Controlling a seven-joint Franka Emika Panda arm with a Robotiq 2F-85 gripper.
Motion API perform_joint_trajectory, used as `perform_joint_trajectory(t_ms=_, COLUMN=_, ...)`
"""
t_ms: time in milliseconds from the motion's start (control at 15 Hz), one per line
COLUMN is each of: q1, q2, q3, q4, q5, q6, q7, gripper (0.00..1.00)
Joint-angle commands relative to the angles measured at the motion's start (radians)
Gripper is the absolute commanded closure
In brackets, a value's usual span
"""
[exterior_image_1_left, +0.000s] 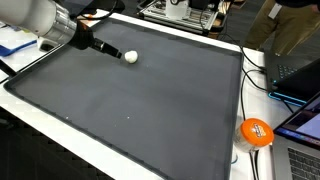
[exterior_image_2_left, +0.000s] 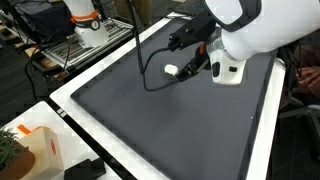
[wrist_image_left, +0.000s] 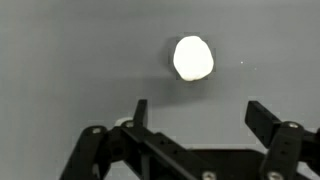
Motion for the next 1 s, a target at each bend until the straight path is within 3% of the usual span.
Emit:
perform_joint_trajectory(t_ms=0, q1=0.022, q2=-0.068, q3=-0.019, q4=-0.123, q5=-0.041, q6=0.077, q7=-0.001, gripper=0.00)
perform_joint_trajectory(t_ms=200, q1=0.035, q2=-0.091, q3=-0.029, q4=-0.173, q5=-0.057, q6=0.109, q7=0.039, gripper=0.00)
perform_joint_trajectory(t_ms=267, q1=0.019, q2=-0.042, q3=-0.013, q4=-0.084, q5=-0.042, q6=0.075, q7=0.013, gripper=0.00)
perform_joint_trajectory(t_ms=933, q1=0.013, q2=-0.038, q3=-0.014, q4=-0.129, q5=-0.050, q6=0.104, q7=0.036, gripper=0.00)
